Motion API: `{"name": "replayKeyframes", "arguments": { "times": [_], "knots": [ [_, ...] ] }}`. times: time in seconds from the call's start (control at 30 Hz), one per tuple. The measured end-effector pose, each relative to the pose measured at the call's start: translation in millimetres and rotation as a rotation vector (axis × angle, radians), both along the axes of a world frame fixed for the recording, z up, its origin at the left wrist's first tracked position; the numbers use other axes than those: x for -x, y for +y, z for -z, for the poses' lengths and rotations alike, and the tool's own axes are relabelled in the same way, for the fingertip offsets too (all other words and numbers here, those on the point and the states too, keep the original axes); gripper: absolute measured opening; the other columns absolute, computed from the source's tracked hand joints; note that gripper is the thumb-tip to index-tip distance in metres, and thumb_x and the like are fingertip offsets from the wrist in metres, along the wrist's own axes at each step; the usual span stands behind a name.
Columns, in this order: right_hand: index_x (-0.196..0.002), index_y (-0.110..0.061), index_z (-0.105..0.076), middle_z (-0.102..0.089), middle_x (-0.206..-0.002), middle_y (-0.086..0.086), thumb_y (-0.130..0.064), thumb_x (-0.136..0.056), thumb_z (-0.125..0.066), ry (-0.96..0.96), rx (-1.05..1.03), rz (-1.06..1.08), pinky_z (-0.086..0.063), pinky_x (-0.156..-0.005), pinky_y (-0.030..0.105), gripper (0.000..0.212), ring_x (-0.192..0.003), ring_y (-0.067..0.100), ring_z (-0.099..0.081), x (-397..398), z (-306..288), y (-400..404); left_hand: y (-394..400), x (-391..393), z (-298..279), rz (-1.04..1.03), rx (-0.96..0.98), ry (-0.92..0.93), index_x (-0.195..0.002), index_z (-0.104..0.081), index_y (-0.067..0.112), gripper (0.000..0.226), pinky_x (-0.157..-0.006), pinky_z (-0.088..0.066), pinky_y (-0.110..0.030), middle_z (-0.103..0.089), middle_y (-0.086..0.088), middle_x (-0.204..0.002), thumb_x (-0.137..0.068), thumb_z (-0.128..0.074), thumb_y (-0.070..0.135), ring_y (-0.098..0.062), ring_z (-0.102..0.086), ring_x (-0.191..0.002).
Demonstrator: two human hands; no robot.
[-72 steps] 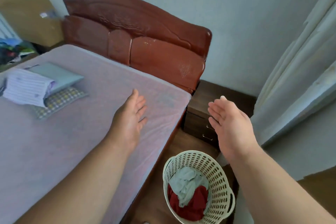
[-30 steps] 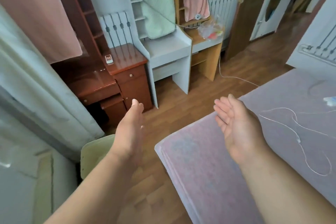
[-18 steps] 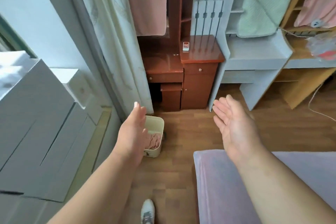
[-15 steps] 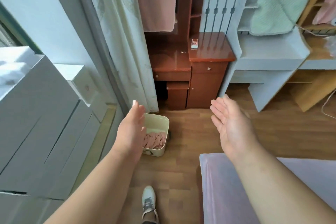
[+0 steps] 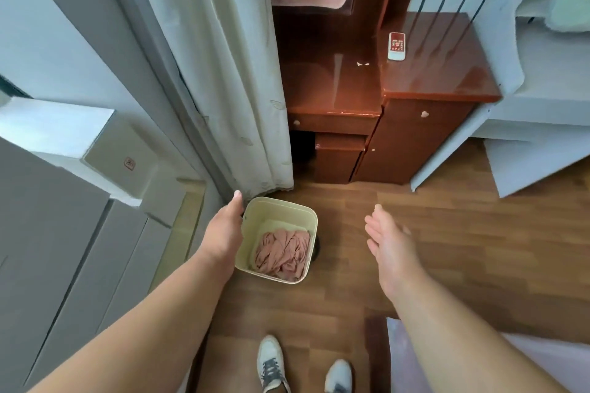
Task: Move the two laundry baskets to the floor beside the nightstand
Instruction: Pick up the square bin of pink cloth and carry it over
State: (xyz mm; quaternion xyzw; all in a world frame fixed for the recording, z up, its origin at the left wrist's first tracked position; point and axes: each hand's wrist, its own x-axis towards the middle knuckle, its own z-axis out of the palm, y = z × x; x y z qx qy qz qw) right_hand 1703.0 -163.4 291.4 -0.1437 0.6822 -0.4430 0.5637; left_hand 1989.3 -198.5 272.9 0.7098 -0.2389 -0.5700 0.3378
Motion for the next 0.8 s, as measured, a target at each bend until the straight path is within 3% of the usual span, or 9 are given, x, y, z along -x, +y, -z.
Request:
{"name": "replayKeyframes", "arguments": {
  "times": [0.13, 0.2, 0.3, 0.43, 0.57, 0.63, 0.7, 0.73, 0.8],
  "knots": [
    [-0.104, -0.029, -0.067, -0.073, -0.127, 0.0, -0.042, -0.107, -0.067, -0.012, -0.077, -0.047, -0.046, -0.124, 0.046, 0.014, -0.131, 0.019, -0.067, -5, 51, -49, -28, 9, 48, -0.017, -0.063, -0.043, -0.115, -0.083, 0.048, 0.047, -0.104, -0.049, -0.042, -0.078, 0.036, -0.099, -0.095, -0.05, 0.076, -0.007, -0.064, -0.109],
    [-0.103, -0.031, -0.067, -0.073, -0.131, 0.0, -0.043, -0.107, -0.067, -0.002, -0.121, -0.097, -0.047, -0.124, 0.047, 0.012, -0.133, 0.02, -0.067, -7, 87, -73, -41, 10, 83, 0.016, -0.091, -0.115, -0.104, -0.086, 0.051, 0.044, -0.106, -0.05, -0.042, -0.08, 0.032, -0.094, -0.099, -0.049, 0.075, -0.009, -0.066, -0.109],
    [-0.096, -0.028, -0.067, -0.074, -0.127, 0.002, -0.04, -0.107, -0.068, 0.027, -0.199, -0.17, -0.047, -0.123, 0.049, 0.016, -0.126, 0.02, -0.068, -11, 149, -100, -56, 1, 154, 0.019, -0.175, -0.226, -0.141, -0.074, 0.02, 0.072, -0.107, -0.05, -0.04, -0.078, 0.005, -0.127, -0.101, -0.052, 0.075, -0.023, -0.067, -0.126],
    [-0.095, -0.009, -0.069, -0.071, -0.137, 0.023, -0.04, -0.105, -0.072, 0.059, -0.346, -0.195, -0.049, -0.121, 0.057, 0.033, -0.134, 0.04, -0.065, -27, 247, -124, -71, -32, 263, 0.074, -0.257, -0.329, -0.15, -0.069, 0.014, 0.075, -0.121, -0.049, -0.05, -0.075, -0.009, -0.146, -0.103, -0.054, 0.071, -0.03, -0.068, -0.136],
    [-0.095, -0.028, -0.071, -0.076, -0.113, 0.002, -0.045, -0.103, -0.074, 0.07, -0.432, -0.242, -0.05, -0.118, 0.051, 0.02, -0.106, 0.015, -0.069, -44, 352, -136, -103, -70, 374, 0.14, -0.313, -0.49, -0.162, -0.059, 0.018, 0.077, -0.124, -0.045, -0.049, -0.066, -0.013, -0.161, -0.105, -0.058, 0.069, -0.038, -0.061, -0.147],
    [-0.123, -0.016, -0.072, -0.073, -0.136, 0.006, -0.049, -0.1, -0.076, 0.114, -0.476, -0.297, -0.047, -0.122, 0.054, 0.041, -0.121, 0.022, -0.067, -52, 407, -139, -122, -90, 426, 0.193, -0.353, -0.541, -0.164, -0.056, 0.018, 0.08, -0.121, -0.046, -0.048, -0.064, -0.016, -0.163, -0.104, -0.057, 0.072, -0.042, -0.06, -0.147],
    [-0.154, -0.017, -0.057, -0.062, -0.145, 0.0, -0.057, -0.095, -0.077, 0.123, -0.56, -0.318, -0.044, -0.124, 0.057, 0.074, -0.139, 0.028, -0.058, -58, 454, -138, -136, -106, 472, 0.239, -0.39, -0.555, -0.163, -0.056, 0.017, 0.08, -0.118, -0.049, -0.05, -0.064, -0.018, -0.161, -0.104, -0.058, 0.071, -0.044, -0.062, -0.143],
    [-0.161, -0.021, -0.05, -0.054, -0.139, -0.004, -0.059, -0.094, -0.077, 0.096, -0.594, -0.33, -0.044, -0.124, 0.057, 0.081, -0.138, 0.028, -0.055, -61, 468, -136, -140, -111, 486, 0.267, -0.408, -0.561, -0.16, -0.058, 0.014, 0.076, -0.115, -0.051, -0.05, -0.067, -0.018, -0.157, -0.105, -0.061, 0.066, -0.044, -0.065, -0.138],
    [-0.155, -0.025, -0.053, -0.061, -0.144, -0.003, -0.057, -0.098, -0.075, 0.031, -0.646, -0.382, -0.046, -0.12, 0.055, 0.07, -0.129, 0.026, -0.059, -70, 500, -132, -143, -121, 513, 0.344, -0.427, -0.56, -0.149, -0.064, 0.008, 0.058, -0.101, -0.054, -0.043, -0.075, -0.015, -0.138, -0.108, -0.067, 0.049, -0.039, -0.07, -0.116]
  ]
}}
